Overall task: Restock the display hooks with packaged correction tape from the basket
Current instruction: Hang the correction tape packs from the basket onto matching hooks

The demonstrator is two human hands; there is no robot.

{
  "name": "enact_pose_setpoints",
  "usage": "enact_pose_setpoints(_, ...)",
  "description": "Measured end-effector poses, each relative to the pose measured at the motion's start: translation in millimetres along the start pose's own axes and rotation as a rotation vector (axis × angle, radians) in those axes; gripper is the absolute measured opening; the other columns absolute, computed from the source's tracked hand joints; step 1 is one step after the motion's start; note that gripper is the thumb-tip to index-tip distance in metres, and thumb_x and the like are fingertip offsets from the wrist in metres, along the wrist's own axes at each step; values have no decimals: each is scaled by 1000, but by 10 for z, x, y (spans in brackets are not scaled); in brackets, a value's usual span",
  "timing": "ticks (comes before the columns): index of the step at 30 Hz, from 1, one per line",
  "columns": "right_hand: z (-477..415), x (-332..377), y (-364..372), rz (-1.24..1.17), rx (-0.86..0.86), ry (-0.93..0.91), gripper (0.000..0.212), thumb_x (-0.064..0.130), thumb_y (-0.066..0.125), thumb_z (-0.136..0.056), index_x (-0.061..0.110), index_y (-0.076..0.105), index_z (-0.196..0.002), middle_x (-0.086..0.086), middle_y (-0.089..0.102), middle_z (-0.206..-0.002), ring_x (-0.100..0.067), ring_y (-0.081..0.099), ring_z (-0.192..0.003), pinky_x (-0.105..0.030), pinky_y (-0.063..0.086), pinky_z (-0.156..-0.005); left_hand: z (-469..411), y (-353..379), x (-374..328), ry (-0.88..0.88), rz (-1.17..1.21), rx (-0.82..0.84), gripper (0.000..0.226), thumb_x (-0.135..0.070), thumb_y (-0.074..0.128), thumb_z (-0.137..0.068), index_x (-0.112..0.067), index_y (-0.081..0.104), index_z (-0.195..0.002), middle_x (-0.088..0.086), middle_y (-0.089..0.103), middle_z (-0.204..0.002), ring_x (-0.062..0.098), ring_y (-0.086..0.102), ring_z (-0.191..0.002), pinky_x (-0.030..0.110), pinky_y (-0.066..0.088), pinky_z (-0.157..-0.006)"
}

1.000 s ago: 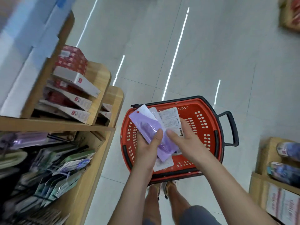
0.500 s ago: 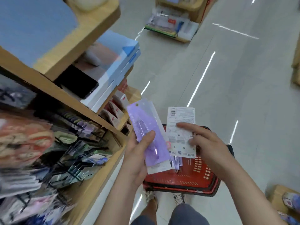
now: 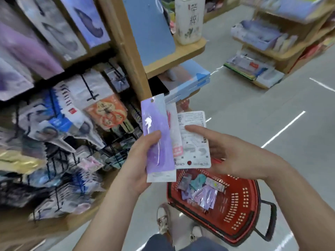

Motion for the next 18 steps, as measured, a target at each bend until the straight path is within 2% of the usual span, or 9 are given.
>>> enact_pose_setpoints(3,-170,250,34,272,-334,-101,56,-6,64,-89,36,65,-126,15,67,-124,0,64,-110,-22,49,-98,258,-133,-114,42,-58,-51,10,-15,57,-87,-10,65,-92,1,69,-63,13,65,-50,20,50,-46)
enact_pose_setpoints(5,-280,392,121,435,-394,-186,48,-1,65,-90,38,71,-117,10,68,-121,-7,63,-111,-17,48,-95,408,-249,-218,88,-16,-102,16,-21,63,-78,-12,68,-90,2,70,-67,13,66,-53,20,52,-49)
enact_pose_setpoints(7,-379,454,197,455,-385,-193,20,26,69,-91,39,75,-105,5,63,-102,-12,61,-100,-19,47,-86,543,-392,-358,159,96,-150,28,-27,65,-71,-12,71,-94,4,72,-78,15,68,-62,23,56,-56)
enact_pose_setpoints(8,-408,506,248,435,-387,-175,22,43,65,-87,32,79,-100,2,56,-95,-14,57,-93,-24,47,-83,609,-488,-430,199,152,-177,34,-29,67,-70,-12,70,-99,5,72,-82,16,70,-66,25,58,-58)
enact_pose_setpoints(9,-446,510,285,363,-398,-177,35,50,60,-84,21,79,-92,-2,52,-94,-15,55,-92,-27,47,-81,665,-599,-492,241,179,-206,41,-29,70,-70,-11,69,-106,5,72,-84,17,70,-69,27,58,-59)
enact_pose_setpoints(11,-512,588,424,114,-399,-205,25,38,59,-90,22,75,-82,-2,60,-98,-10,59,-89,-24,48,-78,788,-791,-598,306,154,-253,51,-27,76,-70,-12,65,-118,3,73,-90,16,70,-74,27,57,-62)
enact_pose_setpoints(13,-587,701,640,-50,-365,-218,21,23,57,-97,26,73,-84,4,72,-93,-4,62,-83,-23,50,-75,915,-947,-680,376,38,-271,48,-28,68,-72,-15,65,-118,0,73,-93,14,70,-79,26,57,-66)
enact_pose_setpoints(15,-695,785,863,-119,-361,-227,22,13,54,-100,25,73,-96,5,76,-97,-6,64,-88,-31,51,-80,1045,-1064,-739,424,-124,-271,43,-28,70,-71,-21,66,-114,-3,74,-99,14,69,-86,28,56,-74)
enact_pose_setpoints(18,-865,972,1180,-148,-420,-273,31,4,52,-100,31,67,-105,15,75,-101,-4,67,-95,-29,51,-85,1235,-1252,-819,437,-227,-224,44,-25,69,-74,-23,64,-117,-3,73,-109,15,68,-96,28,54,-78)
Point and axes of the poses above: each hand's wrist, its own z-axis away from the middle knuckle, its own y-axis out of the palm, x = y × z, the point moved 4 cm from there along -z, towards the middle knuckle
